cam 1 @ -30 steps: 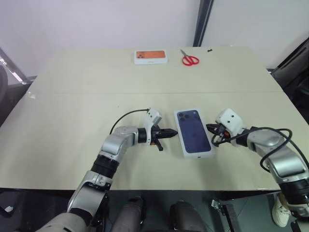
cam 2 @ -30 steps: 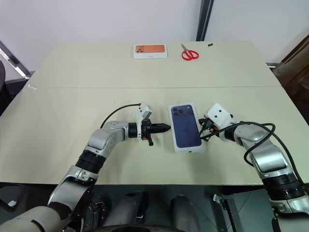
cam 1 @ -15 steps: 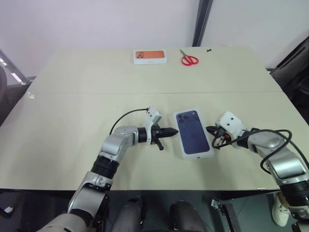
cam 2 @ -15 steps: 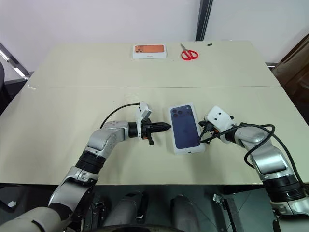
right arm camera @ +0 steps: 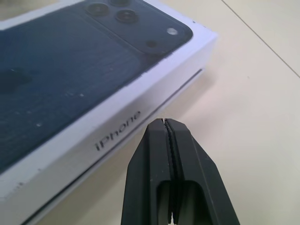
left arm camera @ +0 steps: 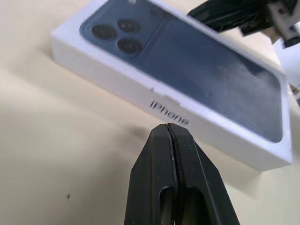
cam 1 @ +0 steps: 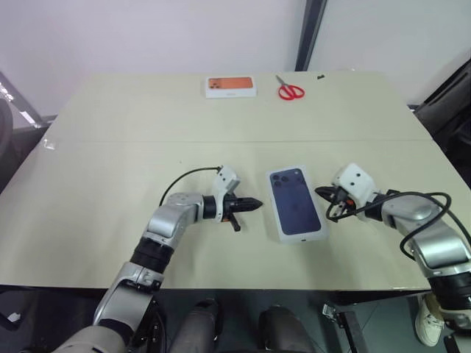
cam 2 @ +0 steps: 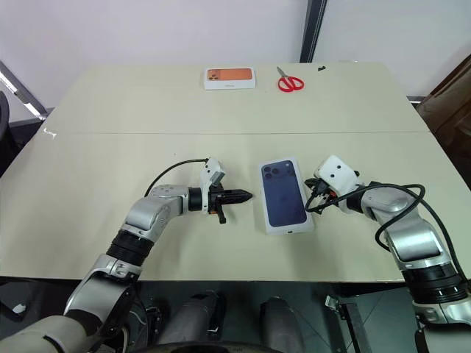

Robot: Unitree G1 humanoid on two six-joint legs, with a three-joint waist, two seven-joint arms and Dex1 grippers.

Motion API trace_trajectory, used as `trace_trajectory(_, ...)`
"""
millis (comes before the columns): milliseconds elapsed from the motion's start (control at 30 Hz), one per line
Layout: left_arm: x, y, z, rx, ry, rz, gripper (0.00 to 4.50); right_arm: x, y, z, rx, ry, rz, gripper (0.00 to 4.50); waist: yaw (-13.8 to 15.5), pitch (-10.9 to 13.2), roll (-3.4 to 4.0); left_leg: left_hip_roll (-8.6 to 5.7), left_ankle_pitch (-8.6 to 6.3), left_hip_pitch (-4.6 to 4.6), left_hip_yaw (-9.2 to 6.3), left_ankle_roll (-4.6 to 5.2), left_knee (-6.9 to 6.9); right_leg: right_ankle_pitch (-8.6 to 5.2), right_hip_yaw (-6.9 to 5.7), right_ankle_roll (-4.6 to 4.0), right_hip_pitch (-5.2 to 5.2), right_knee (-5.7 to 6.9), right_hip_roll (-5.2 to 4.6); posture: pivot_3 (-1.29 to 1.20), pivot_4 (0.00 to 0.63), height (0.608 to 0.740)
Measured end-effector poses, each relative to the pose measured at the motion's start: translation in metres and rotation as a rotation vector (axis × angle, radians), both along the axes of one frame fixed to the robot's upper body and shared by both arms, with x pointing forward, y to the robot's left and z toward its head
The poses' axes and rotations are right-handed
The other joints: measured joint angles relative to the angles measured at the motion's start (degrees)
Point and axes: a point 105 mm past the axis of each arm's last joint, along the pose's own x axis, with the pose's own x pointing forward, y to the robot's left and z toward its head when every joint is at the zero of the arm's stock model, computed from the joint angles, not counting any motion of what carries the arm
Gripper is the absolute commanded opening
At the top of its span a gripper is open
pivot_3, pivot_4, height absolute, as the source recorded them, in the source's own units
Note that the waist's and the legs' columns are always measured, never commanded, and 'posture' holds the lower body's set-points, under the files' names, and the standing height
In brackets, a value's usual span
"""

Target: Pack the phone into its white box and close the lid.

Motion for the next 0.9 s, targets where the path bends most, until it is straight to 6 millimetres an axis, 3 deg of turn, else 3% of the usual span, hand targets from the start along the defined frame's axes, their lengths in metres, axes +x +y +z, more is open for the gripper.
trace_trajectory(300,0.004,-0.021,-0.005,-0.003,-0.01,-0.036,0.0,-0.005,0.004,-0.003,0.012,0.034,0.018,0.04,0.01,0.0,0.0,-0.01,0.0,0.01,-0.01,0.0,0.01,0.0,-0.02,0.0,0.02,0.0,-0.01,0.0,0.15,0.734)
trace_trajectory(900,0.005,-0.03,0.0,-0.011,-0.007,-0.049,0.0,-0.009,0.0,-0.001,0.027,0.02,-0.019,0.04,0.0,0.0,-0.01,-0.01,0.0,0.01,-0.01,0.0,0.02,0.01,-0.02,0.01,0.03,0.0,-0.01,0.0,0.15,0.734)
